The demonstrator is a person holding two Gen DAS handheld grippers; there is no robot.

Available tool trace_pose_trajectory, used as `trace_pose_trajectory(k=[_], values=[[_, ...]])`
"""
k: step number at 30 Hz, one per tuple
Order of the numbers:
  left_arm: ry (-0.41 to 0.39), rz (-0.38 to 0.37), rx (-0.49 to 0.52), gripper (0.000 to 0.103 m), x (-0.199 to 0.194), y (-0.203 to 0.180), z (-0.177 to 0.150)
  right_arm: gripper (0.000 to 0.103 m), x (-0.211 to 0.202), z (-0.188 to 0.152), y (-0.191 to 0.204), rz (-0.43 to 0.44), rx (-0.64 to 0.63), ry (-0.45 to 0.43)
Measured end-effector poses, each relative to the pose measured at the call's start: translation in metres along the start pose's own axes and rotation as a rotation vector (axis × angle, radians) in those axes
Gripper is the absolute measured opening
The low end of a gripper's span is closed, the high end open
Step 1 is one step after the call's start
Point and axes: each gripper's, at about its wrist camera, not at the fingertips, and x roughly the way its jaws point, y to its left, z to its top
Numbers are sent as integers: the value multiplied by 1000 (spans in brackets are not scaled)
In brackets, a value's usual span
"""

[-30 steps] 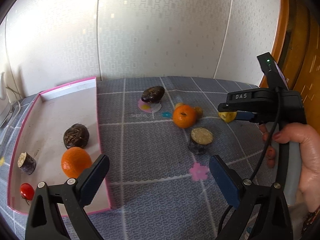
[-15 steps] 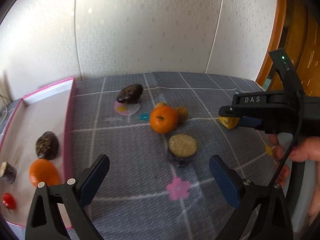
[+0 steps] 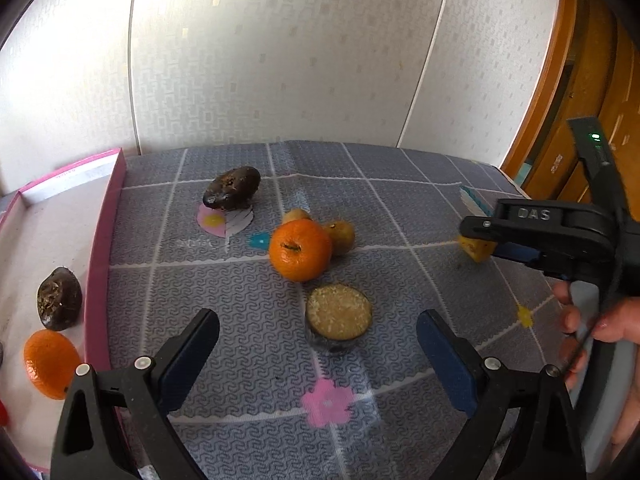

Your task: Organize fruits

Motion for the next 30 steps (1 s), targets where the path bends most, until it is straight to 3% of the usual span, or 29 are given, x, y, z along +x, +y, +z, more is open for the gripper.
trace_pose_trajectory(k=[6, 10, 15, 20, 30], values=[[58, -17, -18, 88, 20, 3, 1, 49, 1, 0, -4, -5, 1, 5], [55, -27, -12, 82, 22, 1, 1, 49, 3, -1, -1, -2, -12, 8], [53, -17, 2, 60, 20, 1, 1, 49, 8, -3, 6, 11, -31, 22], [59, -52, 27, 41, 18, -2, -1, 49, 10, -9, 16, 19, -56, 33], [60, -72, -11, 37, 8, 10, -8, 49, 11, -14, 29, 44, -95, 36]])
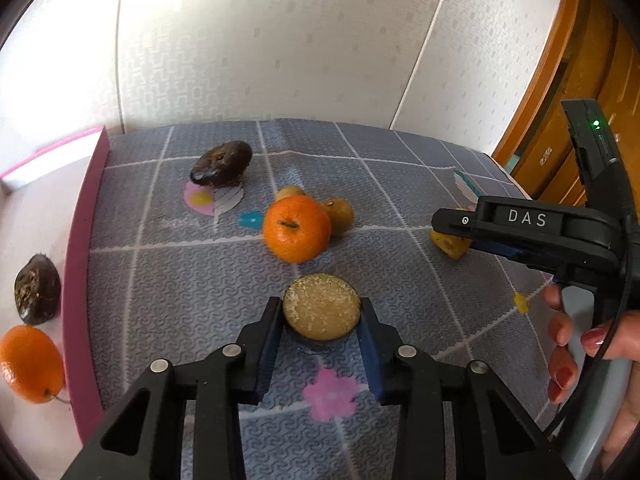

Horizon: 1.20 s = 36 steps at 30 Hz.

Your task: Organize fruits

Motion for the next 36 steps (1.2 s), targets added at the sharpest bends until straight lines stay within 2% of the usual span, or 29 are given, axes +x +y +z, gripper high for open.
trace_pose_trajectory(k=[8, 18, 32, 36], values=[[-14, 27, -6, 37, -13, 10, -4, 49, 3, -1, 7, 10, -7, 6], [-74, 64, 28, 37, -36, 14, -2, 49, 5, -2, 21, 18, -29, 7], [-166, 79, -18, 35, -73, 42, 4, 49, 9, -3, 35, 23, -49, 8], [-152, 79, -27, 34, -74, 49, 2, 49, 11, -5, 37, 20, -49, 12]])
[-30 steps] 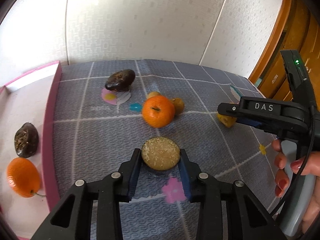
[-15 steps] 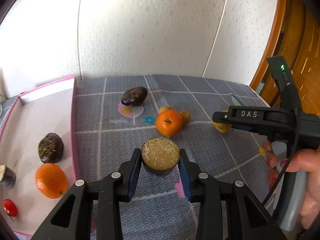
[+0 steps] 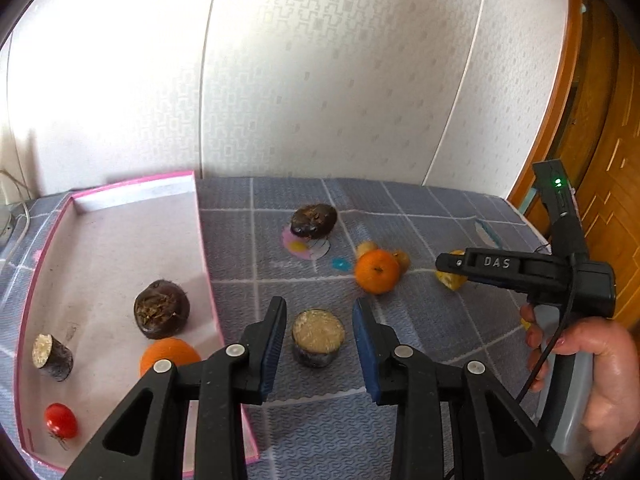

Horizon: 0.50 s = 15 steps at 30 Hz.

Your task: Organize fruits

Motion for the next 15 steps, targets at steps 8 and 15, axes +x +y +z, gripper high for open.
trace_pose_trajectory(k=[8, 15], values=[[82, -13, 26, 44, 16, -8, -6, 49, 0, -1, -1, 2, 8, 0], [112, 43, 53, 53, 42, -20, -6, 49, -3, -1, -8, 8, 27, -3]])
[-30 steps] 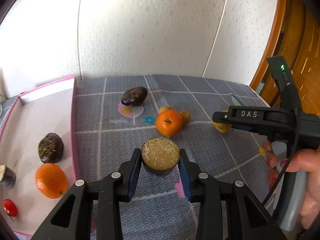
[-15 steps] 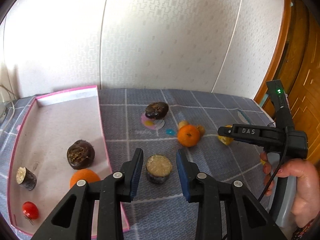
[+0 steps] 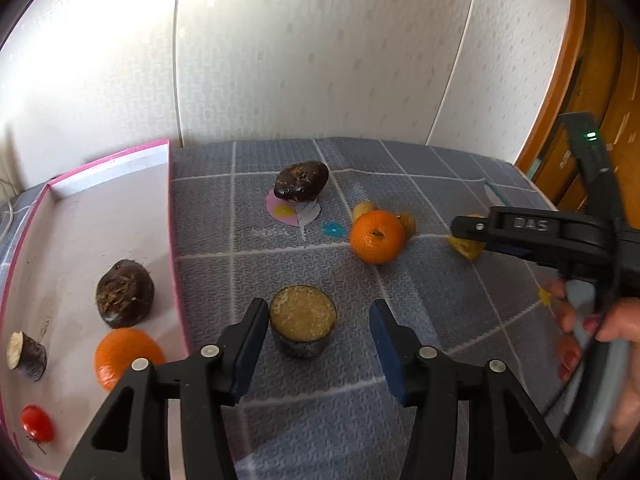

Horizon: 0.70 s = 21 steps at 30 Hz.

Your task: Organize fruits

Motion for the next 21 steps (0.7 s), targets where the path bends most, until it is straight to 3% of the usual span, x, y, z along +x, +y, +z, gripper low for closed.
trace_pose_trajectory(k=[2, 5, 10, 21], values=[[11, 25, -1, 51, 7, -1, 1, 49, 0, 0, -2, -1, 4, 2], [19, 65, -21, 36, 15, 1, 2, 49, 0, 1, -5, 2, 13, 5], [10, 36, -51, 36, 14, 7, 1, 49, -2, 1, -7, 8, 21, 5], [-99, -13, -84, 36, -23, 21, 2, 49, -4, 1, -1, 19, 8, -9]])
